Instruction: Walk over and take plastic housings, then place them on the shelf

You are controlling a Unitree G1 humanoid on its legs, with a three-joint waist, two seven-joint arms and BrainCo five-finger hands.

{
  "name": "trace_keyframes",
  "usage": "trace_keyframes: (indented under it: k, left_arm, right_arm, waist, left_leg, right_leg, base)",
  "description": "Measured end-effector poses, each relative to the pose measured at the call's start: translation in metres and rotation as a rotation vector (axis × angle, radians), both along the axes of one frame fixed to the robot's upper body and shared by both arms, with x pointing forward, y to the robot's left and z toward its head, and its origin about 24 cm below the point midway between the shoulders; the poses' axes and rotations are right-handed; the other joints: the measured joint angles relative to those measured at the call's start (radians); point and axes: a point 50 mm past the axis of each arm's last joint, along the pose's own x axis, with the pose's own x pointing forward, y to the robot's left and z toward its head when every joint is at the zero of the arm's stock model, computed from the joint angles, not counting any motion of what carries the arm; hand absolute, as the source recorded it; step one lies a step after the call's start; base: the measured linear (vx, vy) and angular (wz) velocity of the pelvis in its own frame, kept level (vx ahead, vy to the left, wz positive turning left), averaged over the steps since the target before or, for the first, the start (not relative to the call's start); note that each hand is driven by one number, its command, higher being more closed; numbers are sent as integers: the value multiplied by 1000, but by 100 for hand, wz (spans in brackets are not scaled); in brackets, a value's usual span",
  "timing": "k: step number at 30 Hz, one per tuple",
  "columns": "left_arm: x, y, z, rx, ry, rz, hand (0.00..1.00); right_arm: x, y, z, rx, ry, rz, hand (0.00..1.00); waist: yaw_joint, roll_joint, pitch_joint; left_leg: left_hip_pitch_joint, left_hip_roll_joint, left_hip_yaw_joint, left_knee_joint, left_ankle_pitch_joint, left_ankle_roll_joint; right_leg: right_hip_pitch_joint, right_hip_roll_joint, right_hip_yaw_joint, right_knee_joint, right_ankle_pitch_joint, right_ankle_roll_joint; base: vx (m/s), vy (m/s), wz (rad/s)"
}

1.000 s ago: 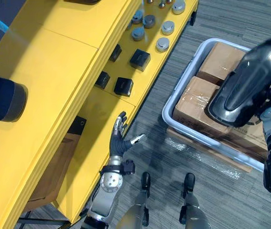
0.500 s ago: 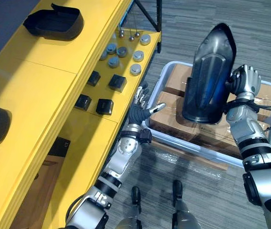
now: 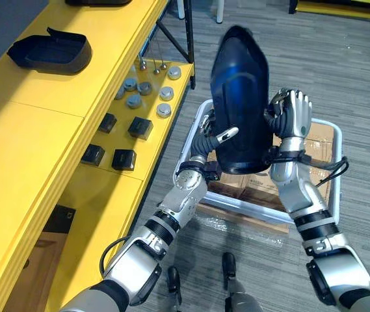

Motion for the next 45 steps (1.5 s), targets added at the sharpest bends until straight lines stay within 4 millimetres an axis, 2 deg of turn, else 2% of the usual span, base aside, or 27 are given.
trace_keyframes:
  k: [2,3,5,7,9,13,15,17,20,21,23,24,26,28,31,36,39,40,42,43,44,45]
  left_arm:
    - [-1,-7,-6,2,41,0,0]
    - [-1,-9,-8,6,50,1,100]
    - [0,-11,-18,21,106,26,100]
    - [-1,-13,-22,19,132,36,100]
    - [-1,-14,-23,14,152,54,100]
    - [-1,-13,-24,-12,172,67,100]
    - [-1,-9,-28,-51,193,72,100]
    - [-10,-2,-37,-158,224,62,100]
    - [-23,10,-37,-282,197,74,100]
    - [-26,14,-36,-310,186,83,100]
    - [-35,21,-32,-365,149,106,100]
    - [-41,32,-29,-375,103,146,100]
    - [-51,46,-28,-331,29,211,100]
    - [-62,57,-29,-270,-39,272,100]
    - [-82,78,-31,-182,-132,379,100]
    - [-116,97,-48,-2,-194,483,100]
    - [-133,108,-52,89,-223,548,100]
    - [-138,112,-53,129,-238,576,100]
    - [-144,119,-56,181,-240,627,100]
    - [-150,133,-56,210,-245,694,100]
    - [-153,140,-55,231,-252,728,100]
    - [-159,151,-54,254,-257,786,100]
  right_arm:
    - [-14,10,0,49,-55,49,100]
    - [-17,14,-1,56,-69,70,100]
    - [-30,30,-6,78,-98,148,100]
    - [-37,37,-8,91,-111,184,100]
    - [-44,39,-16,120,-107,200,100]
    - [-53,41,-24,162,-94,222,100]
    - [-58,41,-31,199,-76,242,100]
    - [-64,44,-39,217,-61,285,100]
    - [-80,49,-47,244,-75,358,100]
    - [-84,50,-47,254,-80,375,0]
    - [-93,49,-52,298,-87,399,0]
    - [-96,47,-57,314,-78,407,0]
    - [-100,45,-67,320,-46,403,0]
    - [-105,42,-78,336,-6,395,0]
    - [-114,45,-93,396,58,404,0]
    - [-122,45,-115,505,188,428,0]
    - [-126,46,-121,512,220,452,0]
    - [-127,48,-124,514,238,462,0]
    - [-129,47,-128,513,267,466,0]
    - [-129,46,-130,546,279,470,0]
    - [-129,45,-130,559,280,469,0]
    - [-127,44,-131,578,279,462,0]
  waist:
    - [-2,-6,-3]
    - [-2,-7,-4]
    - [-5,-16,-16]
    - [-5,-24,-21]
    - [-6,-41,-32]
    - [-3,-60,-50]
    - [1,-70,-74]
    - [1,-78,-106]
    - [7,-78,-132]
    - [7,-78,-132]
    - [5,-72,-137]
    - [6,-60,-148]
    - [24,-37,-162]
    - [45,-23,-171]
    - [68,-25,-180]
    - [92,-37,-210]
    - [93,-44,-237]
    - [94,-54,-236]
    - [94,-58,-233]
    - [94,-75,-233]
    - [97,-90,-234]
    - [99,-104,-236]
  left_leg:
    - [12,0,-2,0,-1,-1]
    - [16,0,-3,0,-1,-2]
    - [27,0,-3,0,-5,-6]
    - [34,1,-7,0,-5,-6]
    - [50,3,-16,0,-6,-8]
    - [76,4,-26,-3,-10,-11]
    - [87,7,-27,-3,-14,-12]
    - [109,12,-28,-4,-21,-15]
    - [113,15,-53,4,-32,-20]
    - [113,16,-61,8,-34,-19]
    - [82,67,98,67,-60,20]
    - [49,111,220,133,-69,38]
    - [36,156,354,178,-66,55]
    - [37,164,429,188,-59,66]
    - [36,125,441,183,-55,70]
    - [104,43,444,88,-35,73]
    - [142,5,424,29,-27,70]
    - [163,-17,402,16,-41,63]
    - [191,-32,354,11,-52,62]
    - [211,-45,313,15,-60,68]
    - [219,-51,292,18,-65,72]
    - [225,-54,258,19,-61,82]
  right_leg:
    - [16,0,-2,-4,0,0]
    - [21,0,-2,-5,0,0]
    - [40,1,-6,-19,0,0]
    - [49,2,-10,-21,-1,0]
    - [70,3,-21,-21,-4,-3]
    - [102,3,-28,-22,-12,-1]
    - [114,6,-29,-22,-16,-2]
    - [137,10,-32,-22,-25,-3]
    - [163,14,-71,-21,-39,-8]
    - [173,14,-85,-21,-42,-9]
    - [208,4,-174,-20,-57,-16]
    - [225,-7,-244,-14,-72,-10]
    - [232,-20,-297,14,-98,5]
    - [239,-47,-332,45,-123,28]
    - [242,-94,-352,61,-138,53]
    - [280,-150,-365,54,-146,87]
    - [277,-196,-389,148,-206,113]
    - [275,-238,-409,240,-252,121]
    - [238,-306,-404,452,-279,107]
    - [188,-359,-360,646,-258,76]
    - [164,-370,-319,708,-239,48]
    - [125,-372,-252,792,-199,-1]
  base:
    - [17,67,3]
    - [20,69,2]
    - [18,67,2]
    - [20,61,5]
    - [26,78,12]
    - [10,63,9]
    - [14,43,3]
    - [28,38,1]
    - [10,23,25]
    - [7,20,71]
    - [-10,-3,124]
    - [15,-12,138]
    - [77,35,105]
    - [100,107,76]
    - [107,148,38]
    - [134,110,14]
    - [122,83,31]
    - [89,64,56]
    - [78,82,81]
    - [68,84,85]
    - [87,62,87]
    - [111,-77,97]
